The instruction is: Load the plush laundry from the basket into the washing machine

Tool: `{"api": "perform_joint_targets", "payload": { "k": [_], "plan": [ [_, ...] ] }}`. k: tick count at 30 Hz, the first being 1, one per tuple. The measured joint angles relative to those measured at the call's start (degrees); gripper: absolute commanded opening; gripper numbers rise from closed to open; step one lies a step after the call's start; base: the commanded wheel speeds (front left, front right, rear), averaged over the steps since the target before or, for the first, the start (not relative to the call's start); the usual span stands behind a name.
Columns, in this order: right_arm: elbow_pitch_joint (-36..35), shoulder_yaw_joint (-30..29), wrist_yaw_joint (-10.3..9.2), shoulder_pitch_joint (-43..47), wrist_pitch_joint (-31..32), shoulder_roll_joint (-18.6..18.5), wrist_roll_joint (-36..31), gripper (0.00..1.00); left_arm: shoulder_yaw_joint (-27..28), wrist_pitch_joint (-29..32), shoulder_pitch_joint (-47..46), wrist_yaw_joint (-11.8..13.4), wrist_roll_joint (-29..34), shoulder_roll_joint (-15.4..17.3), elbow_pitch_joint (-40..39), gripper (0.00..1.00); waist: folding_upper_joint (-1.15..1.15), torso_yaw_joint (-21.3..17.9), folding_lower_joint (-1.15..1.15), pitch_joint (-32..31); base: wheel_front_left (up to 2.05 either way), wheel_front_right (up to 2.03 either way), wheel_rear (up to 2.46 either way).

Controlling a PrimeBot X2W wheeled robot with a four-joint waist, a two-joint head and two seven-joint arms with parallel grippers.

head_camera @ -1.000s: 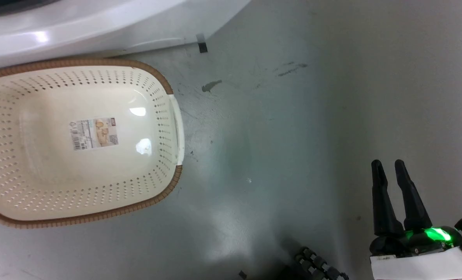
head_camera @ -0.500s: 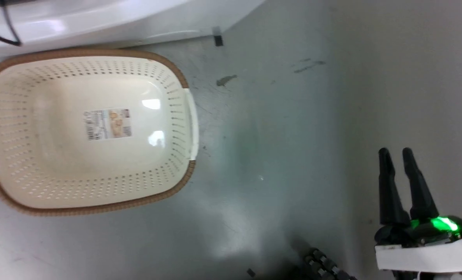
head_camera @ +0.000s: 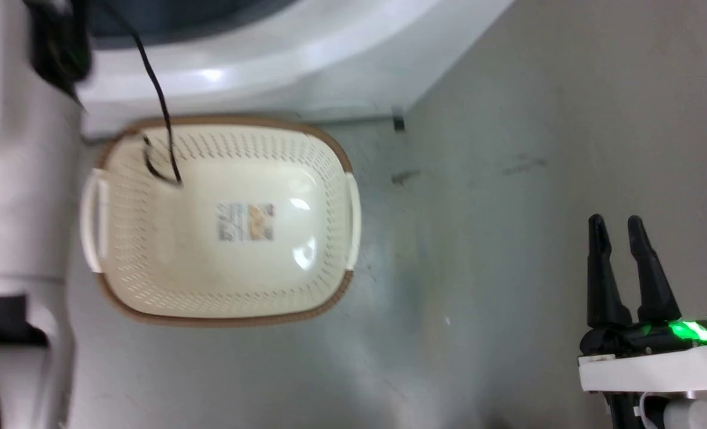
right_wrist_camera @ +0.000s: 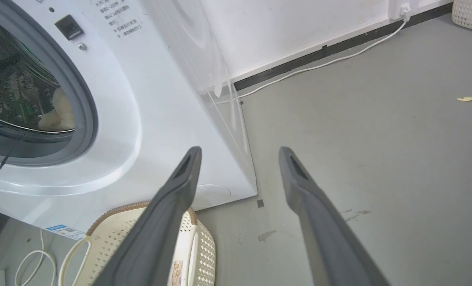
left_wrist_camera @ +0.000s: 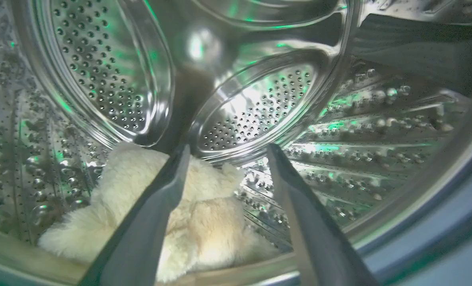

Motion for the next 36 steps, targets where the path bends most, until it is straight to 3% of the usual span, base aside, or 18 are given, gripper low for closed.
{"api": "perform_joint_targets", "payload": {
  "k": [12, 14, 22, 36],
  "plan": [
    [4.69, 0.1, 0.0, 0.09, 0.01, 0.0, -6.35, 1.0, -0.22, -3.2, 17.83, 1.23, -1.48, -3.99, -2.29, 1.0, 0.0, 4.92, -0.01, -13.79, 0.0, 0.0, 0.0],
    [6.13, 0.35, 0.0, 0.85, 0.0, -0.01, -8.06, 1.0, 0.21, -3.52, 26.23, 2.37, -1.47, -4.92, -5.54, 1.0, 0.0, 6.44, -0.01, -19.56, 0.0, 0.0, 0.0],
    [7.99, 0.53, 0.0, 4.33, 0.01, -0.01, -14.55, 1.0, 0.65, -3.68, 39.71, 3.88, -0.89, -4.53, -12.14, 1.0, 0.0, 8.58, -0.01, -27.93, 0.0, 0.0, 0.0],
    [9.84, -1.77, 0.0, 9.62, 0.08, 0.0, -17.3, 1.0, -0.56, -3.58, 58.49, 6.15, -0.32, -2.22, -22.82, 1.0, 0.0, 11.55, -0.01, -37.16, 0.0, 0.0, 0.0]
  ]
}}
